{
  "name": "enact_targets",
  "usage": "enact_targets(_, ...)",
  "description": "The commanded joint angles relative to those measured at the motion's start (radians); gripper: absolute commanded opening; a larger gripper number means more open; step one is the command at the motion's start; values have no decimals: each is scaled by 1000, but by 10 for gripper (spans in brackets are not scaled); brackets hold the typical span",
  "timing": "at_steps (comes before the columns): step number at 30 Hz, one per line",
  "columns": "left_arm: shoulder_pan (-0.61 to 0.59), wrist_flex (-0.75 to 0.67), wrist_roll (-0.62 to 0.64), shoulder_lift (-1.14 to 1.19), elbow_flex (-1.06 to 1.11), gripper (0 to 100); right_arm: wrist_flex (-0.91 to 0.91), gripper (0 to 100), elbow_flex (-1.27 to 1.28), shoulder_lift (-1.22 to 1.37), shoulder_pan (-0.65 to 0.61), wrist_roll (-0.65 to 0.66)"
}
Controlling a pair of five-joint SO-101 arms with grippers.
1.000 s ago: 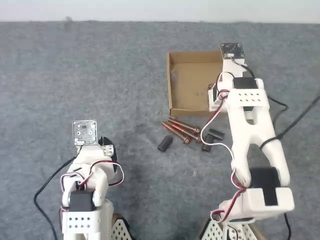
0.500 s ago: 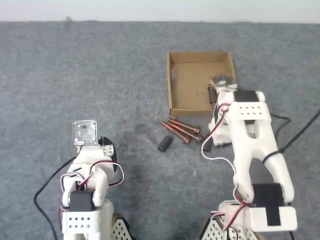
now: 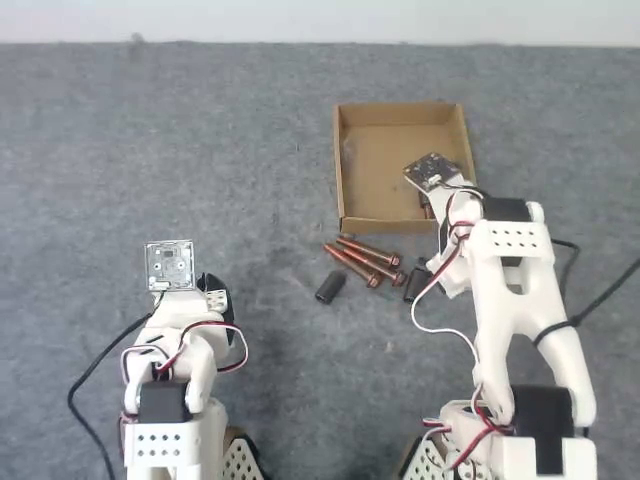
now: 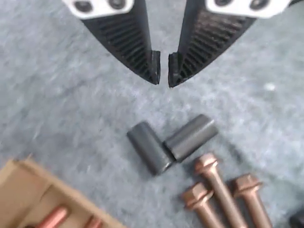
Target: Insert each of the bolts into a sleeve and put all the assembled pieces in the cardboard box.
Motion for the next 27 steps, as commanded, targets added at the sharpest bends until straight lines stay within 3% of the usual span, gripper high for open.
enact_targets(1, 3, -2, -9, 9, -8, 12, -74, 69, 11, -51, -12, 51)
enact_targets(5, 3, -2, -9, 9, -8, 12, -128, 142, 58, -51, -15, 117)
enact_targets(20, 5, -3, -9, 9, -8, 12, -337, 121, 150, -25, -19, 129)
enact_targets(27, 5, -3, -9, 9, -8, 12, -424, 119, 150, 127, -110, 123)
